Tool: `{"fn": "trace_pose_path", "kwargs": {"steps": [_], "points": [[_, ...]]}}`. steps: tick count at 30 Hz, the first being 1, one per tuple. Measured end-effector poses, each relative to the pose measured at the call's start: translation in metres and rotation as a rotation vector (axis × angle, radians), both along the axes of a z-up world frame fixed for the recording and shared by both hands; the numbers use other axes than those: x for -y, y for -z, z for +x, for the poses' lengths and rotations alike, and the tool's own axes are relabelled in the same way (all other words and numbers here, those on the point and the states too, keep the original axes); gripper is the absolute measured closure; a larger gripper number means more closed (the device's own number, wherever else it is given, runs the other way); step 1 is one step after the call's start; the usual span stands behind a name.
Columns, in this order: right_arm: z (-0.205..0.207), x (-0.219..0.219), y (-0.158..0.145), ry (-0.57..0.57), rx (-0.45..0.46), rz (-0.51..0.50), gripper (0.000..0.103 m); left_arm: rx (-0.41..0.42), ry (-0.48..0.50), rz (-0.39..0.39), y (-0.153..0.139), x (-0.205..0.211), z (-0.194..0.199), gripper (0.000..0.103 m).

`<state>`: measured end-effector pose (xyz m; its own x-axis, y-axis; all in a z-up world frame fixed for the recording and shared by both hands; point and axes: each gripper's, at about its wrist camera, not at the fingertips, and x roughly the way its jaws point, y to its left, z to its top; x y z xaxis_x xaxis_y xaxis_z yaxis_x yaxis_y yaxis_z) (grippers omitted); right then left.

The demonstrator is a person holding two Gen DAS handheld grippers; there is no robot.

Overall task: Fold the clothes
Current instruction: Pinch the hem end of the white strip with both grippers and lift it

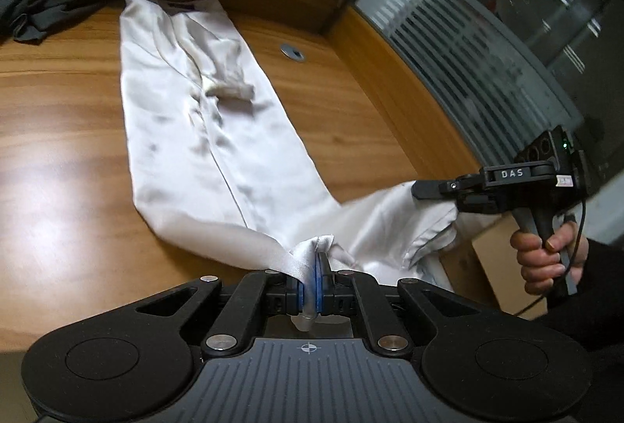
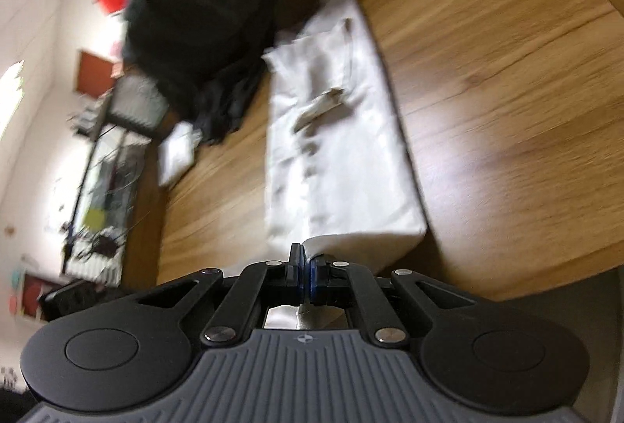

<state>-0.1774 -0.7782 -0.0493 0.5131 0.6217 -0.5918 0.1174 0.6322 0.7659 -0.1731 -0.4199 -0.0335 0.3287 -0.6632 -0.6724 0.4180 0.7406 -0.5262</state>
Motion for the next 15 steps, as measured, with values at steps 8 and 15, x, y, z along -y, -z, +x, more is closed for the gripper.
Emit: {"fn": "trace_pose_path", "kwargs": {"steps": [8,15], "points": [[0.069,-0.008,0.016,0.069,-0.078,-0.077,0.100,0.004,0.010,0.050,0.013,-0.013,0.064,0.095],[0.137,-0.021,0.045,0.098,-0.140,-0.158,0.097,-0.032,0.008,0.074,0.042,-0.014,0.129,0.095]]}}
